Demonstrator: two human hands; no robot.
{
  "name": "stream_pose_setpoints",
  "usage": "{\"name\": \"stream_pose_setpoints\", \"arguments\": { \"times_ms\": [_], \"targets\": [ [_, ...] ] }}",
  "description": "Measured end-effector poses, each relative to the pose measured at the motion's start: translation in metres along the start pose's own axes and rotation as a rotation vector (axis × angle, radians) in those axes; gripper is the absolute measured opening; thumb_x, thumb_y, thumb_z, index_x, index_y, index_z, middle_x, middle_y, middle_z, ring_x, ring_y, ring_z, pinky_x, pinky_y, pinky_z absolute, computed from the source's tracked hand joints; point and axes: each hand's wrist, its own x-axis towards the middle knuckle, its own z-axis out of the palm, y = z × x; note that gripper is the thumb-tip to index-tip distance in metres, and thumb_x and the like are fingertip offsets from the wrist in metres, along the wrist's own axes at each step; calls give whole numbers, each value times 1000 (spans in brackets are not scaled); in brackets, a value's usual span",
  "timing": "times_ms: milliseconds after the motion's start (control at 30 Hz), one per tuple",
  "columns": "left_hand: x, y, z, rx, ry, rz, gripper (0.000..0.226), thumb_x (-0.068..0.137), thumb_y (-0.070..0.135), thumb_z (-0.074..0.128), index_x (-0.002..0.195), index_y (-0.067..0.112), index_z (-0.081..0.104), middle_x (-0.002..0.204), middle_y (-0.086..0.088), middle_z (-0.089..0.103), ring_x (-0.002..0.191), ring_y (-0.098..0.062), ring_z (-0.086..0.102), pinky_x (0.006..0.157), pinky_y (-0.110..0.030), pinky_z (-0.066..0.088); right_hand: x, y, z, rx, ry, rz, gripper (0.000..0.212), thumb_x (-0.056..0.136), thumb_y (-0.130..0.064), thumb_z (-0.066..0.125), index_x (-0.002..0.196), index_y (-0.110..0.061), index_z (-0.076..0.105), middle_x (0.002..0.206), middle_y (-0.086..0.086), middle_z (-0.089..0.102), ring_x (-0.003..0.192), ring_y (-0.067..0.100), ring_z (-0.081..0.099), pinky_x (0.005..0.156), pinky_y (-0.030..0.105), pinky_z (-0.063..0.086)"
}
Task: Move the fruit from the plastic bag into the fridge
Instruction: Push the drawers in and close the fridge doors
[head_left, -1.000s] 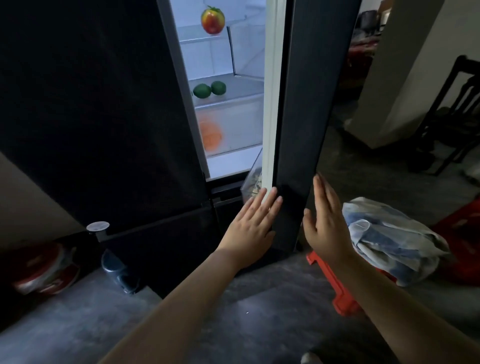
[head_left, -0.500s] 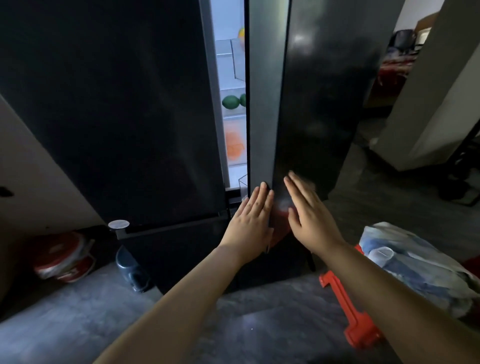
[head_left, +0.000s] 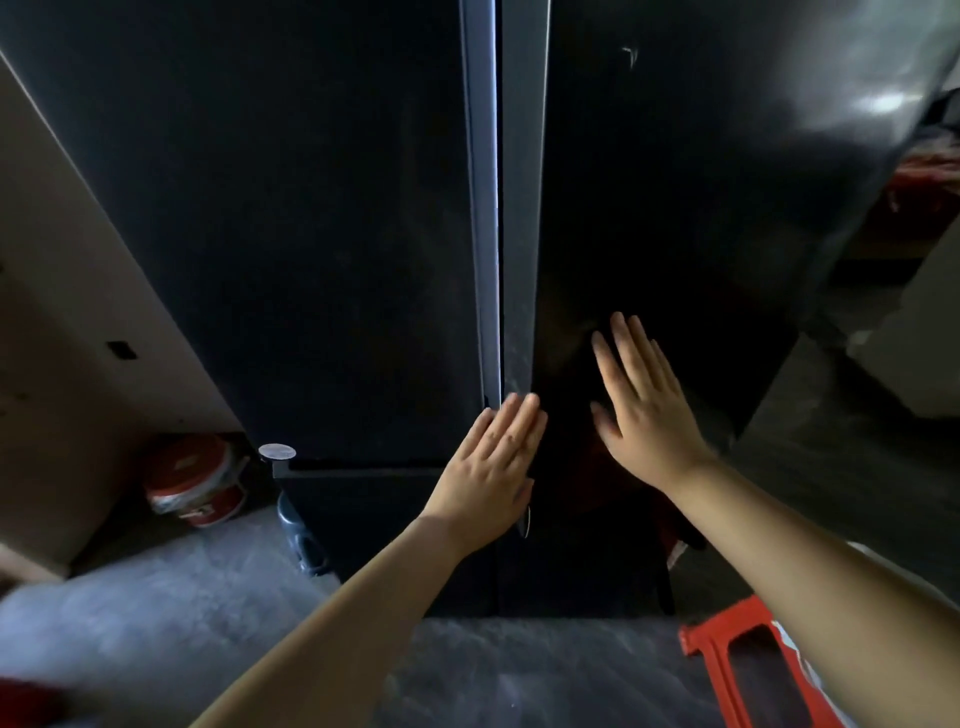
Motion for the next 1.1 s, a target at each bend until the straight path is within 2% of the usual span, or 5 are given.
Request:
{"name": "stream_pose_setpoints", "arguments": {
  "times_ms": [100,300,500,767,1100],
  "targets": [
    [26,9,-9,124,135,17,79,92,37,47,150,6,2,158,-8,-2,146,-23,-2,117,-44,10,1,12,10,6,56,-60,71,90,-24,59,148,-9,21,157,16,9,145,31,8,115,51,19],
    [55,13,-12,385,185,-120,79,93,44,40,149,3,3,157,-7,-5,145,-26,-4,117,-41,6,11,39,25,-13,173,-158,74,84,-31,65,145,-11,29,154,15,17,144,28,15,116,49,18],
    [64,6,0,500,230,-126,66,96,37,25,149,0,6,156,-10,-2,144,-30,-2,118,-40,4,23,55,37,-21,232,-243,67,90,-42,52,145,-15,26,153,14,19,144,25,12,116,46,16],
    [85,-10,9,564,62,-263,79,95,38,40,147,-4,-3,155,-23,-14,144,-34,-9,118,-43,-2,48,55,57,-82,198,-217,71,91,-41,57,149,-16,24,156,12,12,143,27,17,115,46,17],
    [137,-41,22,489,-71,-412,85,93,43,42,147,0,-8,155,-17,-14,144,-29,-8,117,-40,-1,95,59,86,-259,67,-185,95,80,-39,69,151,-14,11,158,12,3,144,26,10,115,44,11]
  ]
}}
